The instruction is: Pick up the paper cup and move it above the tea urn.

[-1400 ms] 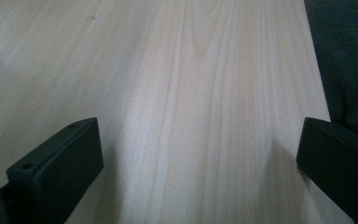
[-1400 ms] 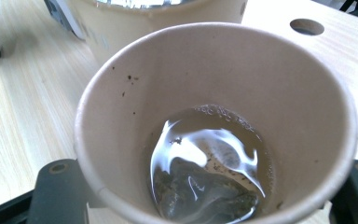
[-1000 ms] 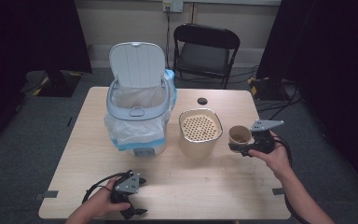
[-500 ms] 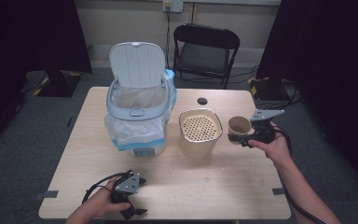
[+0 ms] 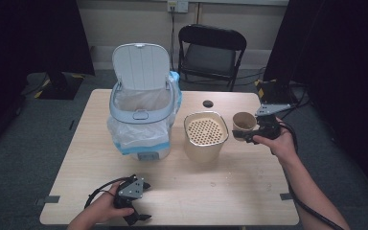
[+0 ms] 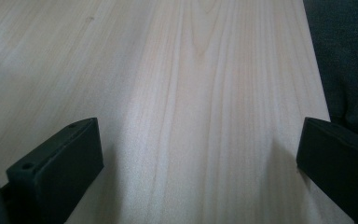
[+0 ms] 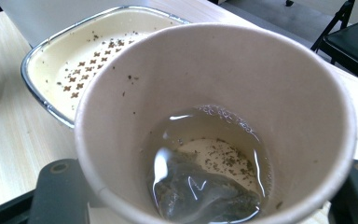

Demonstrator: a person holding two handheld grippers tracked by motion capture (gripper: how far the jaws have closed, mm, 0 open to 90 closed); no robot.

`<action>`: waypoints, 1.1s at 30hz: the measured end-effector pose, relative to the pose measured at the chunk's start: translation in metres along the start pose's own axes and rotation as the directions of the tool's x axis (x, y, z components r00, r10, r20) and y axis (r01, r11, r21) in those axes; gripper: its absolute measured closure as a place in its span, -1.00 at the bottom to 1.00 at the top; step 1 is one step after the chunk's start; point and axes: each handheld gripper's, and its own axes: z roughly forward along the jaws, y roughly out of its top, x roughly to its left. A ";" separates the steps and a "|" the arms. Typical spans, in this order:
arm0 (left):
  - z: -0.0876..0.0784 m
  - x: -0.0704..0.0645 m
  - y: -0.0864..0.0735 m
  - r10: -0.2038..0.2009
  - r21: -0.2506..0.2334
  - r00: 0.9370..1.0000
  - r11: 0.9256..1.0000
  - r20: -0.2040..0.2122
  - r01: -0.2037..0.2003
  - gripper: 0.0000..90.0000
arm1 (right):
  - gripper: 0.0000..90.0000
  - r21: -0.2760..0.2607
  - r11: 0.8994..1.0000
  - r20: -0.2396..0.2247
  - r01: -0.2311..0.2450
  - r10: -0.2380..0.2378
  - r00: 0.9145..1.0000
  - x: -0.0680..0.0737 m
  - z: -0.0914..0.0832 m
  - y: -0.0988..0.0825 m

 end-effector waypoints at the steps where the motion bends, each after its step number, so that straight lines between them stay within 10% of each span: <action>1: 0.000 0.000 0.000 0.000 0.001 1.000 1.000 0.000 0.000 -1.00 | -0.40 0.000 1.000 0.004 0.002 -0.002 1.000 -0.001 0.000 0.001; 33: -0.001 0.000 0.000 0.006 0.000 1.000 1.000 -0.012 -0.006 -1.00 | -0.39 -0.008 0.999 0.044 0.036 -0.036 0.998 -0.008 0.021 0.045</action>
